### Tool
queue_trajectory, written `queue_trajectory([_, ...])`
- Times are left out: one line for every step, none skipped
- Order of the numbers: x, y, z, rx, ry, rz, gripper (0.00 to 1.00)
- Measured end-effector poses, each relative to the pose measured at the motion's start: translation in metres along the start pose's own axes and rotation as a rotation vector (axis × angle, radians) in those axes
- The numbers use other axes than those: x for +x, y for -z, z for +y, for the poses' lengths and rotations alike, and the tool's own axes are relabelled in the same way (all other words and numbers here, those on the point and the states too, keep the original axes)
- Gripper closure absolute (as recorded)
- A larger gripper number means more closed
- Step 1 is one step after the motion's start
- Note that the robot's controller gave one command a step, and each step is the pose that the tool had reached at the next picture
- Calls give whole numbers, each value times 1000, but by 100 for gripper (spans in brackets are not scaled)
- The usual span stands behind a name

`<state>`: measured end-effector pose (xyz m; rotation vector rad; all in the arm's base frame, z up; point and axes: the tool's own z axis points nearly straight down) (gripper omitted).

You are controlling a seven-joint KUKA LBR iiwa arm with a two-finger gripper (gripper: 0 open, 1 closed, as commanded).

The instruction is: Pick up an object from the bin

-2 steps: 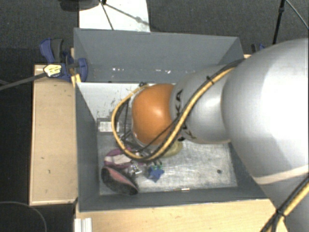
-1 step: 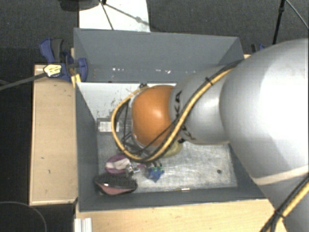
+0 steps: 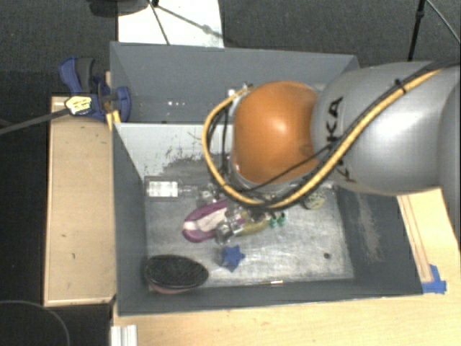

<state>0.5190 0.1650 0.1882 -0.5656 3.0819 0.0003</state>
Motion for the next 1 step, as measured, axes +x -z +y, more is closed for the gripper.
queue_trajectory([-6,44,4,-2,259,2,100])
